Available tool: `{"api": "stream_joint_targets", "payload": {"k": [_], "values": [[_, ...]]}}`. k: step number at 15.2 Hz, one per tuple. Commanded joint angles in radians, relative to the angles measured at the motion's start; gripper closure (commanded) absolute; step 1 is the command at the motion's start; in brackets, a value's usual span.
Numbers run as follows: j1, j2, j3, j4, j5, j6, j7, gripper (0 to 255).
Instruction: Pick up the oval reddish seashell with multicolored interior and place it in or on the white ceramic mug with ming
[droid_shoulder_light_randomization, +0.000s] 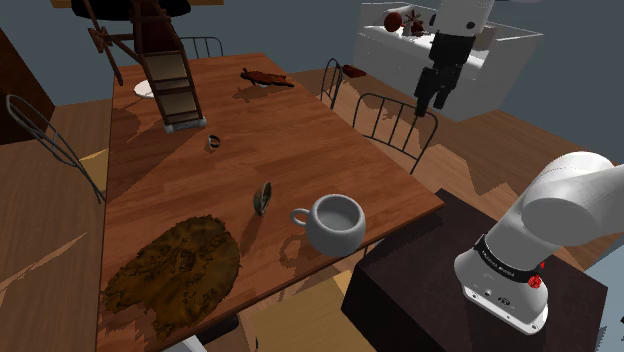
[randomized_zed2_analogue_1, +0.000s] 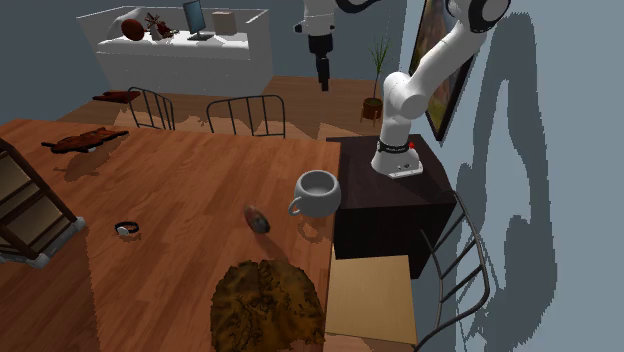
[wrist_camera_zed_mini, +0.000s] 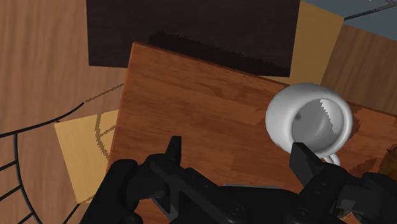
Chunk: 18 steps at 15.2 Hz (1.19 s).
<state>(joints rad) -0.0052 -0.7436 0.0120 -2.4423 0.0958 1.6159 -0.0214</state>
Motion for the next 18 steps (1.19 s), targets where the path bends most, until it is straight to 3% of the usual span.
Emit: {"api": "stream_joint_targets", "payload": {"k": [1, 9, 18], "values": [[0.000, 0.000, 0.000, 0.000, 0.000, 0.000, 0.000, 0], [0.064, 0.040, 0.153, -0.147, 0.110, 0.306, 0.141, 0], [0.106, 0.247, 0.352, -0.184, 0.173, 0.687, 0.313, 0]]}}
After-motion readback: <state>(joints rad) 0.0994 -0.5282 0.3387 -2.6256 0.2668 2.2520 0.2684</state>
